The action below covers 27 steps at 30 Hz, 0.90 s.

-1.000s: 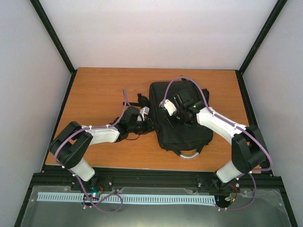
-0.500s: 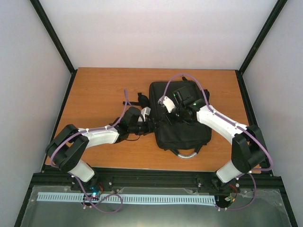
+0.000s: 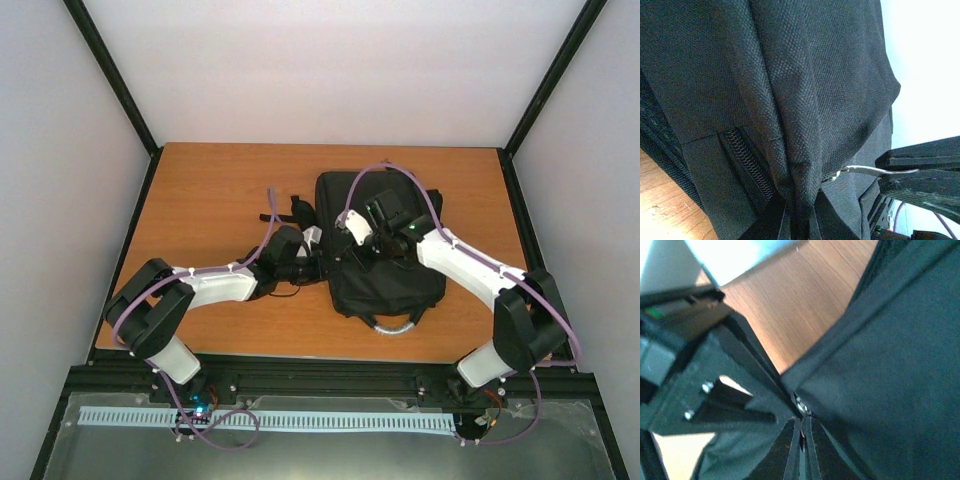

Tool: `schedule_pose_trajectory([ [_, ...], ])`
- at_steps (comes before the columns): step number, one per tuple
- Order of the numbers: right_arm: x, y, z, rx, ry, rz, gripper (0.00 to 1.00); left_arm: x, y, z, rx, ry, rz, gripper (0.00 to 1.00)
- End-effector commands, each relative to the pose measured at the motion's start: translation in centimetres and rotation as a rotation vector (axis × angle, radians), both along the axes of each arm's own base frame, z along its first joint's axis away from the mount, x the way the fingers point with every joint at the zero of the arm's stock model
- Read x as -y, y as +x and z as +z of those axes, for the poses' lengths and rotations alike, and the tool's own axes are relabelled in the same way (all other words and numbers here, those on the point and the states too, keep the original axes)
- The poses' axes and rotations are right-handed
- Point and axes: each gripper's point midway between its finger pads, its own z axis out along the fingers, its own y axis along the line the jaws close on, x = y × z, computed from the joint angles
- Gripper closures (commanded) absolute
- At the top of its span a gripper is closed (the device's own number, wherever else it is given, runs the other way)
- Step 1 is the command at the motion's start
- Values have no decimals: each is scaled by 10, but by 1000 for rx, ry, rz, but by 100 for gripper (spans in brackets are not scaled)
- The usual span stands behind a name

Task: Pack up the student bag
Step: Zip the student bag at the center of the board.

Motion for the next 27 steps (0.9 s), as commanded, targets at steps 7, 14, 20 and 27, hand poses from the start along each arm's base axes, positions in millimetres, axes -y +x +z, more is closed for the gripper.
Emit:
schedule_pose_trajectory([
  [7, 46, 15, -1, 198, -109, -75, 97, -15, 0, -15, -8, 60, 51, 99],
  [14, 69, 25, -1, 178, -100, -141, 97, -22, -1, -13, -5, 64, 61, 99],
  [20, 92, 29, -1, 175, -112, -179, 97, -28, 0, -16, -6, 71, 71, 99],
  [27, 123, 36, -6, 138, -117, -232, 97, -33, 0, -20, -13, 80, 81, 99],
])
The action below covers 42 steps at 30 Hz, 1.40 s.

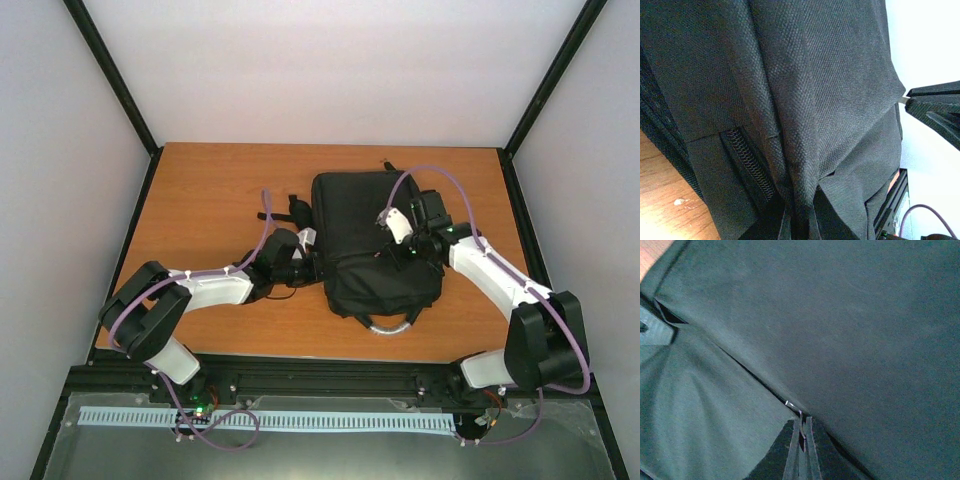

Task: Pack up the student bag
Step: Zip the student bag at the center of the board.

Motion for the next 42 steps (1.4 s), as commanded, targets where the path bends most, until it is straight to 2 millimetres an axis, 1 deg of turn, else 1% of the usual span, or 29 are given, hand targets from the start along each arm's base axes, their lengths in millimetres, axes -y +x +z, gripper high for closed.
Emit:
schedule_pose_trajectory([
  [1, 31, 19, 8, 66, -27, -67, 97, -20, 0, -14, -22, 66, 46, 99],
  [2, 32, 19, 7, 63, -27, -66, 97, -21, -1, -15, -23, 68, 47, 99],
  [3, 42, 22, 6, 57, -28, -90, 97, -21, 0, -15, -25, 69, 49, 99],
  [5, 54, 25, 4, 50, -30, -112, 97, -22, 0, -17, -27, 74, 50, 99],
  [13, 95, 35, 0, 34, -24, -200, 97, -24, 2, -20, -31, 83, 56, 99],
  [19, 117, 39, -7, 12, -21, -248, 97, -25, 3, -22, -33, 87, 57, 99],
  [24, 125, 41, -13, -4, -24, -266, 97, -25, 2, -23, -36, 88, 57, 99],
  [29, 133, 45, -15, -10, -24, -291, 97, -26, 2, -23, -37, 91, 58, 99],
  [36, 156, 54, -17, -3, -48, -373, 97, -27, 2, -24, -37, 96, 59, 99],
  [39, 159, 54, -18, -7, -49, -381, 97, -27, 3, -24, -39, 97, 60, 99],
  [42, 155, 52, -18, -14, -33, -369, 97, -27, 3, -26, -42, 97, 58, 99],
])
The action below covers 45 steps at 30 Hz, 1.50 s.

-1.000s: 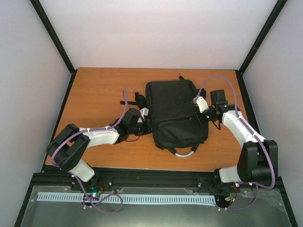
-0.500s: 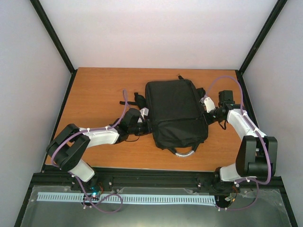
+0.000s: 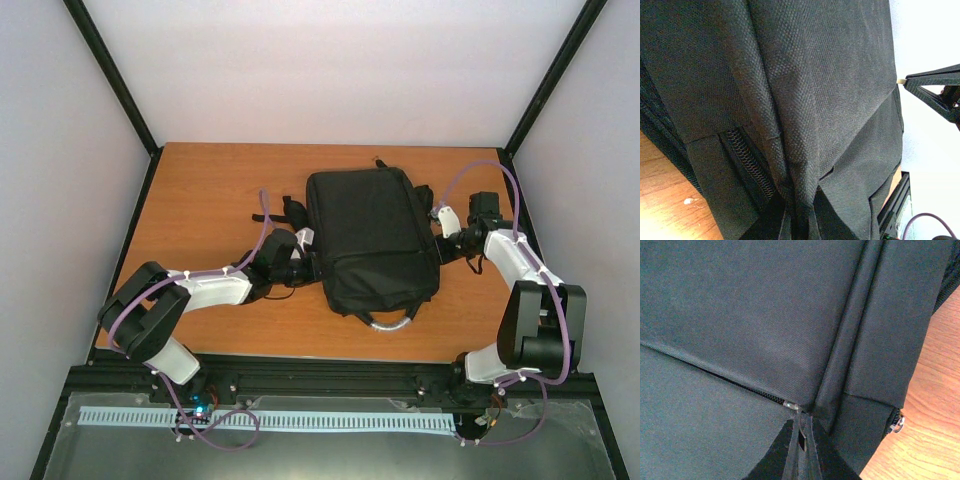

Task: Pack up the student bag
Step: Zip the student bag at the center of the board, then reset both arms

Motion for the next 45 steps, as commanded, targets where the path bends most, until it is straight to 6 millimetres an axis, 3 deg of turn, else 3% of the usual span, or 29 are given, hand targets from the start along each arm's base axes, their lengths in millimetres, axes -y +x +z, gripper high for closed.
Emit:
schedule_pose_trajectory([
  [1, 32, 27, 9, 93, -93, -84, 97, -21, 1, -24, -43, 91, 42, 99],
  [12, 19, 21, 15, 94, -34, -32, 97, -21, 3, -21, -31, 107, 35, 98],
  [13, 18, 20, 16, 94, -28, -27, 95, -21, 3, -21, -30, 115, 29, 95],
  [17, 13, 17, 27, 110, -6, -12, 74, -26, 6, -13, 2, 176, 17, 53],
  [19, 13, 17, 36, 136, -4, -16, 65, -31, 8, -3, 33, 214, 16, 40],
  [29, 4, 25, 101, 245, 57, -16, 52, -78, 15, 80, 239, 505, 4, 17],
  [36, 7, 38, 187, 412, 41, -31, 46, -113, 22, 138, 307, 656, 60, 9],
  [38, 6, 37, 211, 467, 47, -37, 38, -122, 26, 155, 339, 702, 83, 3],
  [40, 3, 33, 231, 509, 69, -39, 22, -133, 31, 173, 375, 757, 118, 0],
  [43, 4, 30, 237, 524, 107, -94, 5, -168, 39, 189, 428, 908, 252, 0],
  [45, 9, 33, 234, 516, 125, -167, 1, -190, 39, 199, 475, 963, 355, 0],
])
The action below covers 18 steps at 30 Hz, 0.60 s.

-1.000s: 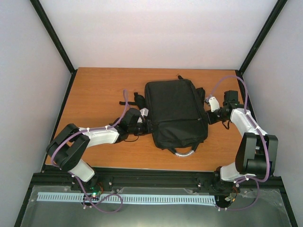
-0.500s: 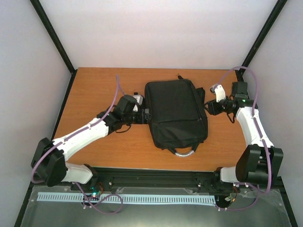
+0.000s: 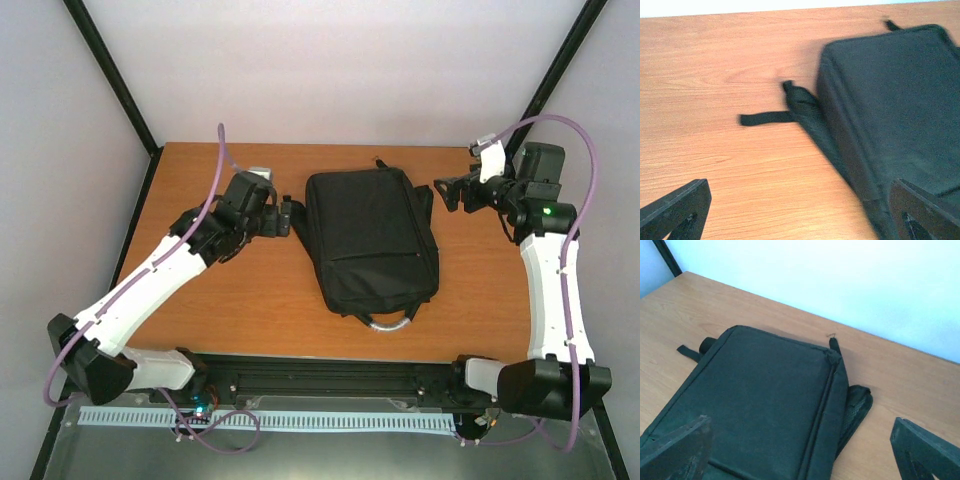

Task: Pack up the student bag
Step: Reset both arms

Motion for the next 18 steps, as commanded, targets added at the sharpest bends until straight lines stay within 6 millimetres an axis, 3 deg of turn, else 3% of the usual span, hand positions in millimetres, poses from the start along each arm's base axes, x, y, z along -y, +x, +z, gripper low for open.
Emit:
schedule_pose_trajectory([
  [1, 10, 2, -2, -31, 95, -122, 0, -72, -5, 24, 156, 221, 222, 0],
  [5, 17, 0, -12, -28, 116, -197, 0, -98, -14, 22, 267, 208, 329, 0],
  [7, 24, 1, -15, 13, 122, -245, 0, -105, -16, 6, 274, 221, 356, 0],
  [9, 30, 3, -16, 63, 136, -287, 0, -104, -18, -18, 235, 232, 342, 0],
  [11, 35, 4, -22, 91, 152, -326, 0, -98, -20, -30, 195, 172, 342, 0],
  [13, 36, 2, -28, 125, 160, -333, 0, -96, -19, -27, 189, 150, 340, 0],
  [18, 38, -10, -44, 192, 108, -336, 0, -115, -20, -11, 257, 136, 433, 0],
])
